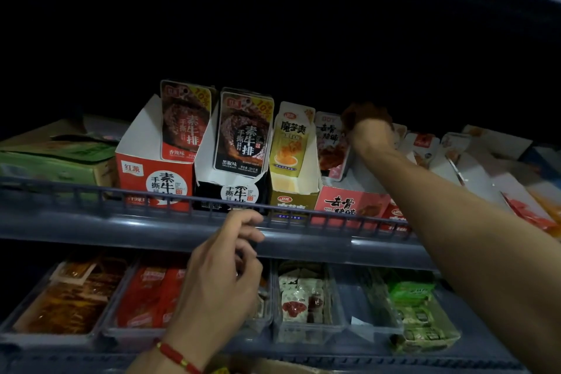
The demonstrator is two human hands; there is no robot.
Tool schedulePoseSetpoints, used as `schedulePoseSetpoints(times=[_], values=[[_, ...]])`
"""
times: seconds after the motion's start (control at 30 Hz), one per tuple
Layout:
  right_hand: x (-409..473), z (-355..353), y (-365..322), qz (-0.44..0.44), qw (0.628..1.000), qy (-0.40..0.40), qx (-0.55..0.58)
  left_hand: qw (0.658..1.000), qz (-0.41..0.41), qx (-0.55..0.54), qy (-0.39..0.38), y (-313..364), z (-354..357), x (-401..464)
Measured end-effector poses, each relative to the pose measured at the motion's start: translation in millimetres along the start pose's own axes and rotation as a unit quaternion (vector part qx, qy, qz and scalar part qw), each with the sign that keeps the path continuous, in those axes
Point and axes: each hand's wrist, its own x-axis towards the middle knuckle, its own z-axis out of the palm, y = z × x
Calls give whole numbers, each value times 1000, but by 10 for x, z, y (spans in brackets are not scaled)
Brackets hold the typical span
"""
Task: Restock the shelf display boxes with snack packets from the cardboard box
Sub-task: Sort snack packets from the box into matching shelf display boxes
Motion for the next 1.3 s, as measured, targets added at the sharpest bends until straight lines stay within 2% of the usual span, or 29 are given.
schedulePoseSetpoints(times=[0.23, 0.43, 0.5, 0.57, 0.63, 0.67, 0.73, 0.8, 0.83, 0.93, 1.0, 1.07, 1.17, 1.23, 1.3], values=[[33, 73, 53, -31, 999, 35, 25, 1000, -13, 16, -13, -26, 10, 5], [-124, -177, 88, -63, 993, 71, 74, 998, -3, 46, -29, -101, 5, 23], [-276, -334, 100, -113, 982, 115, 94, 995, 7, 68, -67, -146, -9, 39], [-579, -521, 67, -202, 957, 142, 154, 981, 13, 114, -155, -203, -30, 49], [-1085, -607, 98, -284, 938, 81, 184, 931, 16, 199, -305, -285, 5, -25], [-1365, -591, 135, -314, 933, 4, 173, 889, 10, 242, -388, -332, 43, -99], [-1912, -419, 234, -326, 915, -211, 111, 788, -3, 318, -527, -414, 140, -299], [-2414, -117, 338, -310, 872, -377, 26, 711, -25, 368, -598, -492, 240, -481], [-2646, 39, 378, -305, 853, -423, 7, 695, -40, 376, -611, -528, 275, -547], [-3238, 465, 494, -287, 821, -493, -2, 696, -84, 367, -611, -667, 342, -687], [-3482, 678, 548, -297, 812, -500, -42, 695, -99, 370, -608, -790, 358, -779], [-3602, 811, 569, -307, 827, -462, -88, 698, -106, 378, -599, -905, 360, -849], [-3703, 955, 554, -355, 859, -361, -75, 701, -134, 375, -592, -963, 352, -905], [-3765, 1075, 532, -405, 853, -324, -56, 698, -141, 376, -593, -962, 345, -918], [-3861, 1191, 455, -408, 853, -321, -50, 704, -139, 374, -588, -971, 331, -926]])
